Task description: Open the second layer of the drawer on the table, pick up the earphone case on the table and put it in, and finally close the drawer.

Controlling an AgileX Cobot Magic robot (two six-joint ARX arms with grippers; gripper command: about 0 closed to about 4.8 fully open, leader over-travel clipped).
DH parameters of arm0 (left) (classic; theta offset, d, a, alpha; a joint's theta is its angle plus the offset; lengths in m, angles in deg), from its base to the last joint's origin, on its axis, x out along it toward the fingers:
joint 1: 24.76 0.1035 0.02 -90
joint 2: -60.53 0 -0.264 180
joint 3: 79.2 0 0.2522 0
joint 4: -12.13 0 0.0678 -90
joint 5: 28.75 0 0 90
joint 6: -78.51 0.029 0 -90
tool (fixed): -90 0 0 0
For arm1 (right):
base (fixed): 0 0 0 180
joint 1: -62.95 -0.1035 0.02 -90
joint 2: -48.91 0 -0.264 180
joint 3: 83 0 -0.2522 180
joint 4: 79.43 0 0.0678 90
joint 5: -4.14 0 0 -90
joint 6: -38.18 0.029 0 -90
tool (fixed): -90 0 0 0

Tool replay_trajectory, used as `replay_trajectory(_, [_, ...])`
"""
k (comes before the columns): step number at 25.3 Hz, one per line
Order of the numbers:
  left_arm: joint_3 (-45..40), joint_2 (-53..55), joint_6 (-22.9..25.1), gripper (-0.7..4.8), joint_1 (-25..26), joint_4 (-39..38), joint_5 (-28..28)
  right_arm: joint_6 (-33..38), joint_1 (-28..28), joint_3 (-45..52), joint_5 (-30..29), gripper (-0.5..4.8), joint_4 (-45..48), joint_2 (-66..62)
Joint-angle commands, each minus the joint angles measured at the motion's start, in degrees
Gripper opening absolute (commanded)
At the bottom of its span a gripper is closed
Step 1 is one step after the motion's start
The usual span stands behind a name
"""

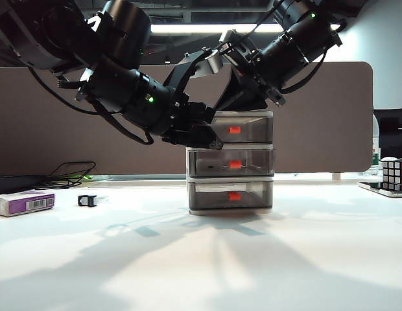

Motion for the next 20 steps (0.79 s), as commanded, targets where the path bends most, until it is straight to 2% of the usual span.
replay_trajectory(1, [0.0,-0.5,-0.1,-0.06,0.3,1.3,-0.9,-1.0,-0.3,1.1,1.6,-0.05,-7.6,-1.2])
replay_trajectory(3, [0.0,-1.1,-0.1,-0.06,0.3,2.5,-3.2,-1.2,-0.3,1.1,1.9,-0.05,-8.0,-1.2])
replay_trajectory(7, [0.0,-3.0,-0.3,-0.06,0.3,2.4,-11.9,-1.6,-0.3,1.1,2.0,-0.05,-8.6,-1.2])
replay_trajectory(11, [0.0,-2.5,-0.7,-0.06,1.1,-4.0,-13.3,-1.9,-0.3,1.1,2.0,-0.05,-8.9,-1.2])
replay_trajectory(13, [0.0,-1.8,0.5,-0.06,1.1,-5.4,-11.5,-1.9,-0.3,1.1,2.0,-0.05,-8.9,-1.2])
replay_trajectory(17, [0.2,-0.3,0.4,-0.06,1.0,-3.0,-3.4,-1.9,-0.3,1.1,2.0,-0.05,-9.0,-1.2])
replay_trajectory(18, [0.2,0.5,0.0,-0.06,1.0,-3.1,1.0,-1.9,-0.3,1.1,2.0,-0.05,-9.1,-1.2])
replay_trajectory(20, [0.1,1.2,0.0,-0.06,1.0,-3.4,2.1,-1.9,-0.3,1.1,2.0,-0.05,-9.1,-1.2])
